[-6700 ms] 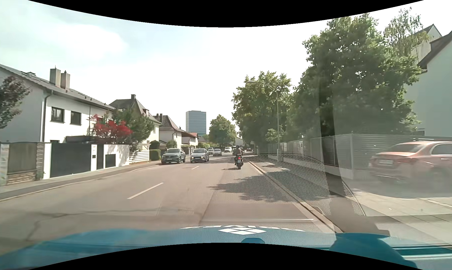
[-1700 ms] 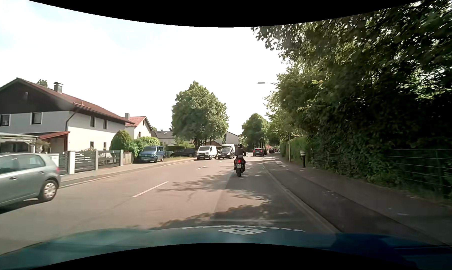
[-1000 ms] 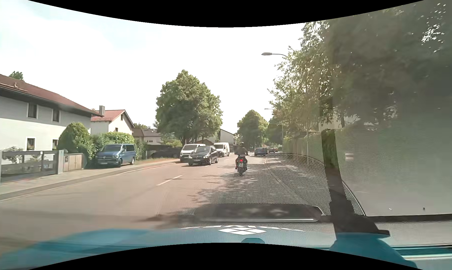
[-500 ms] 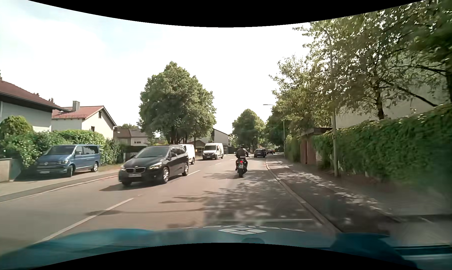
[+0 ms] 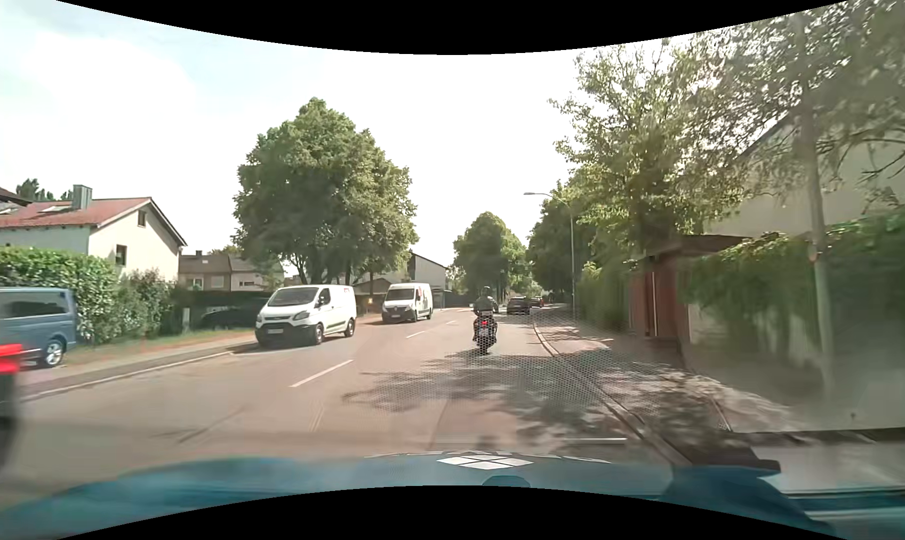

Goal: Follow the waypoints while adhering to traffic rules and regulations

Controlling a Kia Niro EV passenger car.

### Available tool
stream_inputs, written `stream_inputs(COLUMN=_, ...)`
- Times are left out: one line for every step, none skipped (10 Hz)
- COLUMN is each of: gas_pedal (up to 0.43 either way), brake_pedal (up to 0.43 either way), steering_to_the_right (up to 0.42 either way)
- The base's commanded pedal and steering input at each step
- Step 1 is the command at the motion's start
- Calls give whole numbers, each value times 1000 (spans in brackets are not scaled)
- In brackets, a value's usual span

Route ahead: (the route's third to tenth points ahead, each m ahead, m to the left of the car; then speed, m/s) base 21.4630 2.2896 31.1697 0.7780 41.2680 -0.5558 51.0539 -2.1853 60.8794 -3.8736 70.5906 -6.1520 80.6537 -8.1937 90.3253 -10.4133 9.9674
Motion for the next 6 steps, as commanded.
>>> stream_inputs(gas_pedal=0, brake_pedal=0, steering_to_the_right=21)
stream_inputs(gas_pedal=0, brake_pedal=0, steering_to_the_right=21)
stream_inputs(gas_pedal=0, brake_pedal=0, steering_to_the_right=21)
stream_inputs(gas_pedal=0, brake_pedal=0, steering_to_the_right=21)
stream_inputs(gas_pedal=0, brake_pedal=0, steering_to_the_right=21)
stream_inputs(gas_pedal=0, brake_pedal=0, steering_to_the_right=21)
